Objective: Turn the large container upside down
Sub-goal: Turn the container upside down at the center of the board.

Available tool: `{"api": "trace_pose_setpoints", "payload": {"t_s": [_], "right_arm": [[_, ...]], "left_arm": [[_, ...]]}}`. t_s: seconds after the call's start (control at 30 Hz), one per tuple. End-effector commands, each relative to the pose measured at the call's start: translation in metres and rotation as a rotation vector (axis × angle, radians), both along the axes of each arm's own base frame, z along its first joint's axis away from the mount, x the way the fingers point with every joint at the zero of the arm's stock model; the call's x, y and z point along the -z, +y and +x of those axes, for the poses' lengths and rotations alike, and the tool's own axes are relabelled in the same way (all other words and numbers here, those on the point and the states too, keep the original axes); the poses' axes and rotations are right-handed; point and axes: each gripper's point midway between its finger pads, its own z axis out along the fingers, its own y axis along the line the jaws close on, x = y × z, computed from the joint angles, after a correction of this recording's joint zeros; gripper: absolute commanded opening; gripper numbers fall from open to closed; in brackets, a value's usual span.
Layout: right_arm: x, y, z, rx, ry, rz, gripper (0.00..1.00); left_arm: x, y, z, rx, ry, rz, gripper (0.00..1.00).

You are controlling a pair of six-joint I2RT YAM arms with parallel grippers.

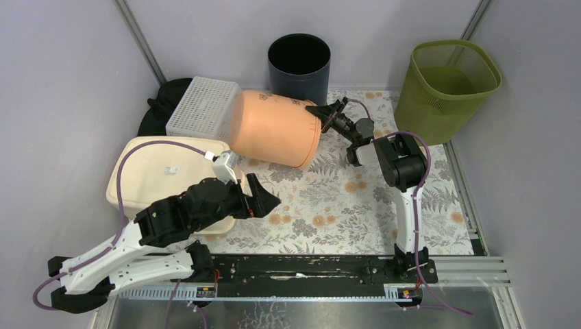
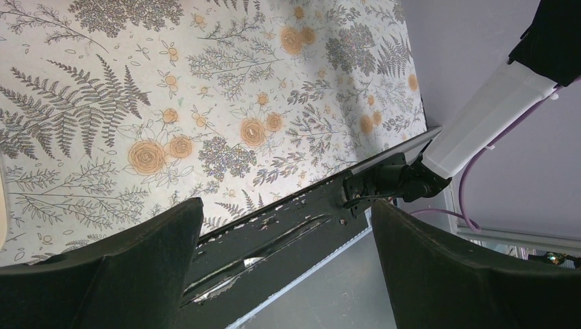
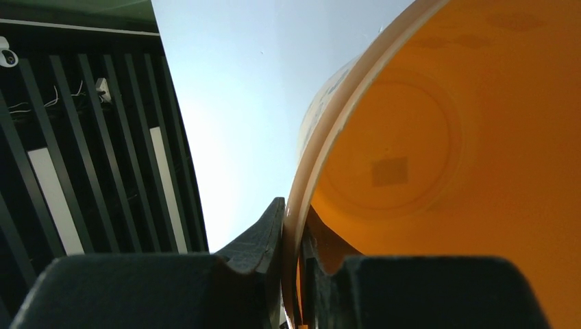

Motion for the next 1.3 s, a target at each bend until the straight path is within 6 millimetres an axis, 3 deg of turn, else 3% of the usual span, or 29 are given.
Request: {"api": "trace_pose_setpoints", "payload": {"t_s": [0.0,0.23,0.6,0.7,0.97,1.27], "right_arm": [[-0.002,-0.001,-0.019,-0.036,0.008,0.063,0.22],[0.018,-0.009,-0.025,-0.028,0.032,0.014,0.35],[0.034,-0.032,-0.031,-0.004,0.048,-0.039,0.38],[0.041,-0.037,-0.034,0.003,0.057,-0.055,0.47],[0.058,-0.047,-0.041,0.018,0.081,-0.092,0.60],[0.075,-0.058,-0.045,0.035,0.116,-0.119,0.65]], "left_arm": [[-0.006,0.004,0.003,-0.015,-0.024,0.001,1.00],[-0.004,0.005,0.002,-0.015,-0.021,0.000,1.00],[0.000,0.003,0.003,-0.014,-0.012,0.012,1.00],[0.001,0.001,0.003,-0.013,-0.009,0.014,1.00],[0.003,-0.001,0.003,-0.007,-0.004,0.016,1.00],[0.005,-0.002,0.002,-0.004,0.003,0.016,1.00]]}}
